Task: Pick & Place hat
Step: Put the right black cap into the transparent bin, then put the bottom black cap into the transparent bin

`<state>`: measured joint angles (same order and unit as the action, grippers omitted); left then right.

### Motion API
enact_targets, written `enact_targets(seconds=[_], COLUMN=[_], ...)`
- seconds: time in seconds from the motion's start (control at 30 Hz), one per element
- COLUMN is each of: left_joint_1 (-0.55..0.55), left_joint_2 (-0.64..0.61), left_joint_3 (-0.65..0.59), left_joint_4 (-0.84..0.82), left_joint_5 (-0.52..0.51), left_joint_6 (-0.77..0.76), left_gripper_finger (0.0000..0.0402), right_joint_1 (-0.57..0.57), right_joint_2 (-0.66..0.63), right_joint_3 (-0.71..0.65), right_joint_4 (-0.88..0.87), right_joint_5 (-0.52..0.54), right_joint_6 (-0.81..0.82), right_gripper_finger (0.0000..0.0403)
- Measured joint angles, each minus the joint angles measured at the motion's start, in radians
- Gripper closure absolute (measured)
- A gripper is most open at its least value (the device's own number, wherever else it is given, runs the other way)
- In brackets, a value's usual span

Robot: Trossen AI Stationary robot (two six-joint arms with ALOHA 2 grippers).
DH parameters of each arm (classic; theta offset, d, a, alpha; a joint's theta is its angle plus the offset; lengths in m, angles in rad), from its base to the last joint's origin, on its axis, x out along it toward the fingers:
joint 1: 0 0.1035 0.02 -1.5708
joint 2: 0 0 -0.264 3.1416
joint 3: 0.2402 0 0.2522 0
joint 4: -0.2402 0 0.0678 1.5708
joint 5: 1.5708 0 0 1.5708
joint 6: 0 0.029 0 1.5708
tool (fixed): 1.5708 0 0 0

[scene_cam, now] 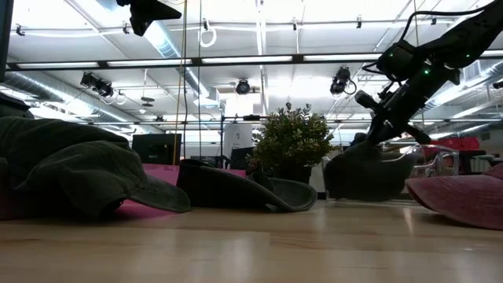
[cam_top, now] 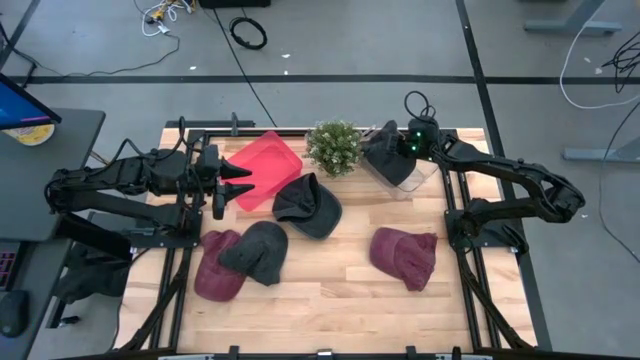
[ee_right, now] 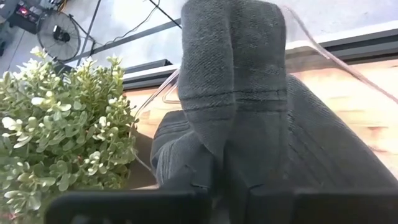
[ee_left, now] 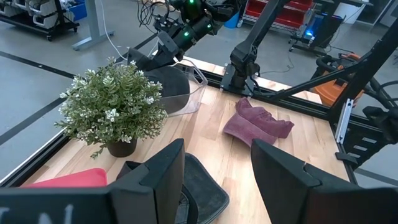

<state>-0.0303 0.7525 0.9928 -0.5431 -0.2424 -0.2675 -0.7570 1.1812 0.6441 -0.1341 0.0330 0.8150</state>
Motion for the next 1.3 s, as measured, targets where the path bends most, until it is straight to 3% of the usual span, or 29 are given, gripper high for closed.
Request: enact_targets(seconds=[0.37, 0.57, 0.83, 1.07, 1.3], left_joint_1=[0.0, 0.0, 0.0, 0.0, 0.0], left_joint_2=[0.0, 0.0, 0.0, 0.0, 0.0], left_joint_3=[0.0, 0.0, 0.0, 0.0, 0.0], left_joint_4=[0.0, 0.0, 0.0, 0.0, -0.012], left_joint_5=[0.0, 0.0, -0.001, 0.0, -0.001], left_joint_6=[0.001, 0.017, 0.017, 0.018, 0.017], left_gripper_finger=[0.0211, 0.0211, 0.0211, 0.0211, 0.0211], right_joint_1=[0.0, -0.003, -0.033, -0.018, 0.04], right_joint_2=[0.0, -0.005, -0.005, -0.042, -0.171], right_joint_3=[0.034, 0.139, 0.212, 0.212, 0.213], right_joint_4=[0.003, -0.061, -0.328, -0.308, -0.314], right_joint_5=[-0.086, -0.095, -0.076, -0.128, -0.176], right_joint_6=[-0.057, -0.139, -0.142, -0.094, -0.083], right_gripper_finger=[0.0186, 0.0131, 0.0126, 0.0141, 0.017])
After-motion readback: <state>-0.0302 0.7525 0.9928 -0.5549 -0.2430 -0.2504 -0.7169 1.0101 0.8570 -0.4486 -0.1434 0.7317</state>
